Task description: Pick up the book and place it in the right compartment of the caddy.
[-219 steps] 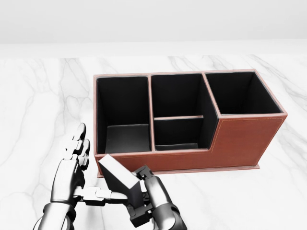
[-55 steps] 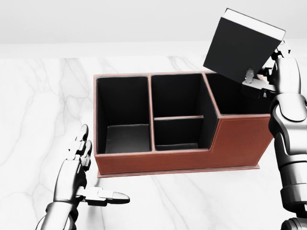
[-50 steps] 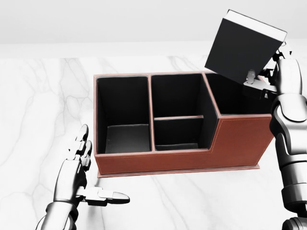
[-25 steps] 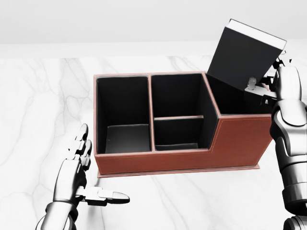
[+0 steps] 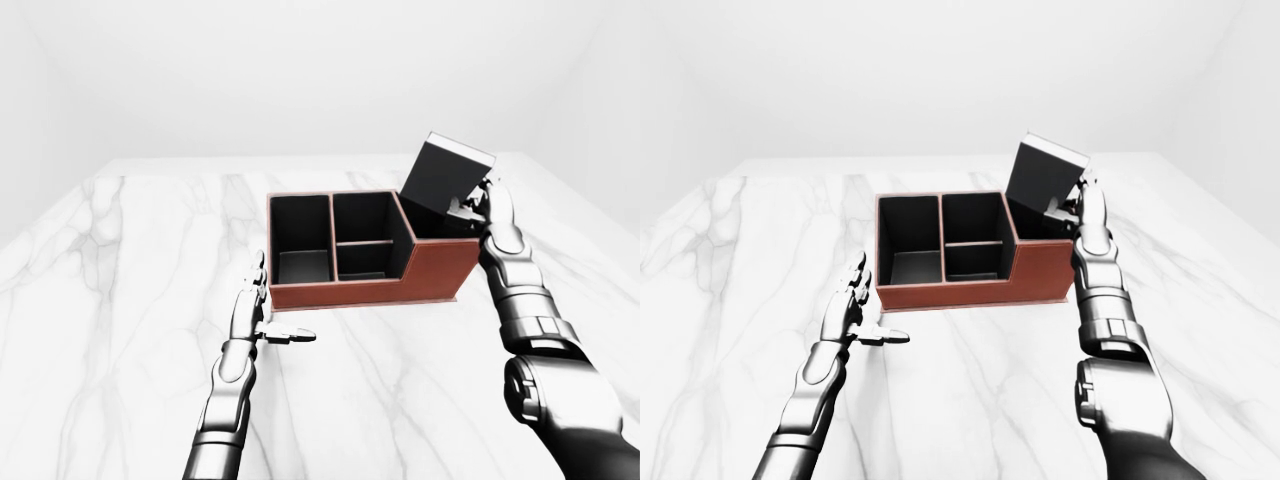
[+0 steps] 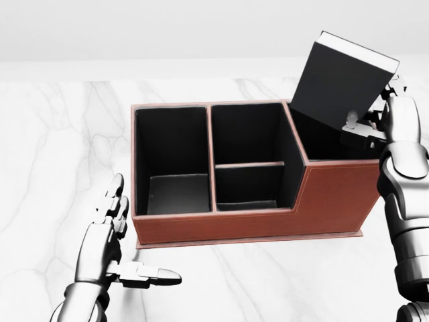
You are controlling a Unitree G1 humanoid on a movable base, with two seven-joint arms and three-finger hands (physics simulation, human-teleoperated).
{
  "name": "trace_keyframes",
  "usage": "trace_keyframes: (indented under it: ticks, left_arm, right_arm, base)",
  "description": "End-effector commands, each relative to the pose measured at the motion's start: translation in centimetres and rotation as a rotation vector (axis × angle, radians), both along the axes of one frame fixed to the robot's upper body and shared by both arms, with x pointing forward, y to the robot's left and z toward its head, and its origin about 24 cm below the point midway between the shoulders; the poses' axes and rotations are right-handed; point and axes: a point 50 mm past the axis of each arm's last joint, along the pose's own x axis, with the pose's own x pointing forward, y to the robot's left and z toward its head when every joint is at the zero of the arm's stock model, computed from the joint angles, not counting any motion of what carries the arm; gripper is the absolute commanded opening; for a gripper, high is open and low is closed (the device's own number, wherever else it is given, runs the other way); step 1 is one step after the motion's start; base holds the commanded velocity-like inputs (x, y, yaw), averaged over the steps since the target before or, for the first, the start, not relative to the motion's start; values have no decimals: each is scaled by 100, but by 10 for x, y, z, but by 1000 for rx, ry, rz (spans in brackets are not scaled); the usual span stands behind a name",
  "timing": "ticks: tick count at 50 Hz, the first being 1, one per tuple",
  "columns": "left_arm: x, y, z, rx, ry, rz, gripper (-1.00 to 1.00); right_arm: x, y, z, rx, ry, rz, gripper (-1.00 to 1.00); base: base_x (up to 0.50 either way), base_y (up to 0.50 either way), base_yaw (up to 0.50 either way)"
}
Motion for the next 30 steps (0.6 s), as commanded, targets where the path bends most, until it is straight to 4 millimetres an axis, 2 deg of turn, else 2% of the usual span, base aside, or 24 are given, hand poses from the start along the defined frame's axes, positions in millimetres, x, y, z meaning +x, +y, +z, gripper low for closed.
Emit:
trace_keyframes:
  ticks: [1, 30]
  left_arm:
    - [1, 0, -8, -13, 37, 6, 100]
    - [0, 0, -7, -13, 32, 5, 100]
  right_arm:
    - [0, -5, 15, 34, -68, -15, -100]
    - [-4, -16, 1, 32, -46, -42, -100]
  base:
    - [0, 0, 0]
    - [0, 0, 0]
